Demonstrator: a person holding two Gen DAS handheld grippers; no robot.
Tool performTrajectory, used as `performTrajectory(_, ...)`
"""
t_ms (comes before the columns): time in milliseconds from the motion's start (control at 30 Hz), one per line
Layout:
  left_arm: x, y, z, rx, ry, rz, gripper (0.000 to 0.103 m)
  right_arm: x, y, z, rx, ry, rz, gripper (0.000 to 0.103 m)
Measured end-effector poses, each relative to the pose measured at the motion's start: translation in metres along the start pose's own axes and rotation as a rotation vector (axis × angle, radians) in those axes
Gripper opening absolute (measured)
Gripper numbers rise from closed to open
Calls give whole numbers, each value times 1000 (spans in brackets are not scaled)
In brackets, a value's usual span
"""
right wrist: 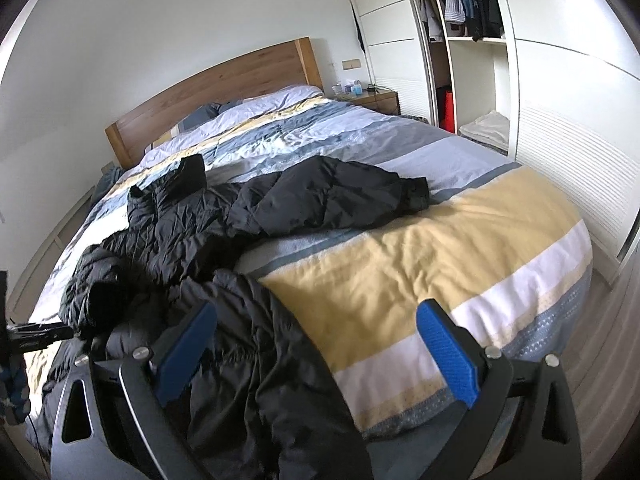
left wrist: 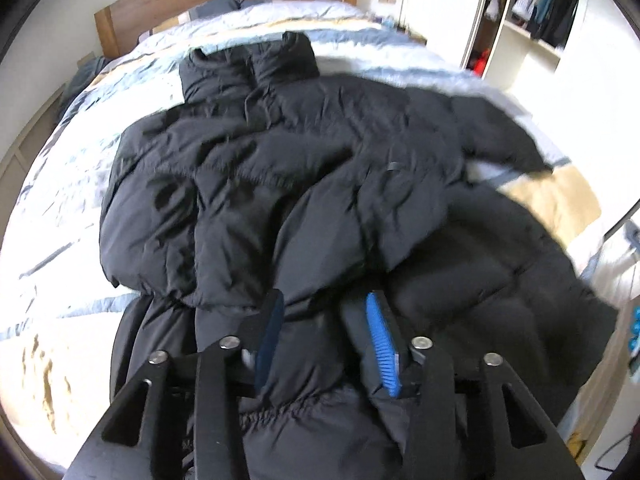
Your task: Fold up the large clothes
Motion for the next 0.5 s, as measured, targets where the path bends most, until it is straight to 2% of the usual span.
performTrajectory(233, -3, 19, 2, 48, -37, 60, 52, 18, 22, -47, -80, 58, -150, 101)
performTrajectory(333, -9, 21, -6, 46, -32, 91, 59, 27, 32, -75, -116, 67, -214, 101)
performTrajectory(500, -26, 14, -21, 26, -30, 161, 60, 35, 41, -142, -211, 109, -322, 101)
Point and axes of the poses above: each gripper's, at about its wrist camera, not at the fingertips, and z roughly against the way its jaws point, x to its right, y to its top, the point moved 4 cm from there along -z, roughly the way its jaws point, and after that the axes turned 9 degrees about -y, right-handed, at the moved point
